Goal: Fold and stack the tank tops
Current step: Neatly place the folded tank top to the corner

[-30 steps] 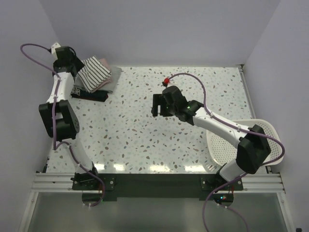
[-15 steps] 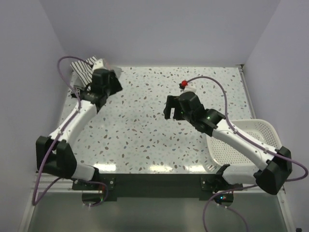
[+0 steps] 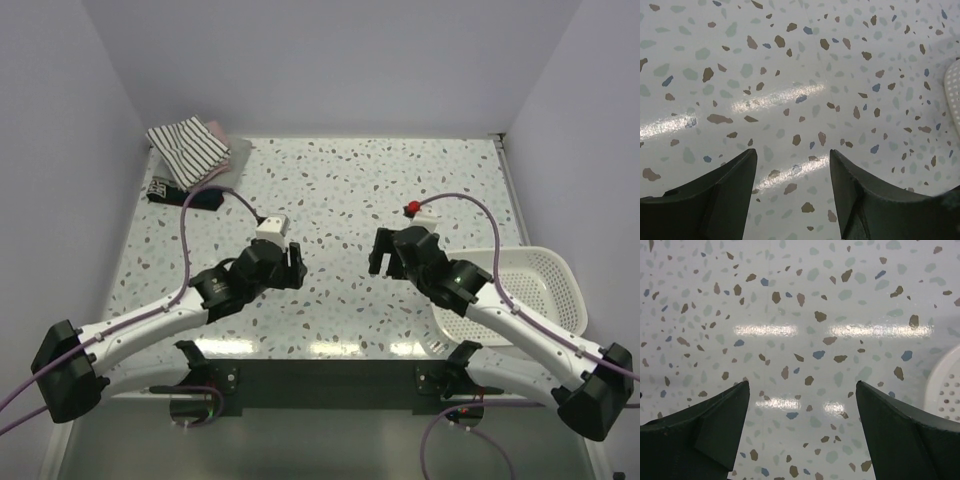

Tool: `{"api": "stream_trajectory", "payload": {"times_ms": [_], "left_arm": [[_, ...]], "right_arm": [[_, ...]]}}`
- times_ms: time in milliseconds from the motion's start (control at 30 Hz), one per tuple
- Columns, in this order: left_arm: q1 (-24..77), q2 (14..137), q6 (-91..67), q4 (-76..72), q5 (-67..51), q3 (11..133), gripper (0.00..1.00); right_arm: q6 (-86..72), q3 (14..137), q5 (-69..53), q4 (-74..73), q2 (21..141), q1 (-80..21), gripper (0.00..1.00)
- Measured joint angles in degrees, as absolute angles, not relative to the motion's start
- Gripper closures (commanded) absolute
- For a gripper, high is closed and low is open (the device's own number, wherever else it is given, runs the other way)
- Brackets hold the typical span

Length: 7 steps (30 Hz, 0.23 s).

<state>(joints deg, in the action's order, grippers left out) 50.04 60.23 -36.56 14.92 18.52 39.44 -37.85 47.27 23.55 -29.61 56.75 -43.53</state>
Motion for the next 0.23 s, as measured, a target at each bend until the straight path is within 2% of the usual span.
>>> {"api": "stream_trajectory", "payload": {"times_ms": [200, 233], "left_arm": [[50.7, 60.2, -36.2, 14.4, 18.9, 39.7, 0.35], [50.7, 60.2, -35.9, 14.5, 18.9, 39.9, 0.35]], "right_arm": [[-39.2, 44.2, 25.9, -30.2, 53.7, -43.5, 0.07], [-39.5, 44.2, 26.5, -30.2, 53.3, -43.5, 0.01]]}}
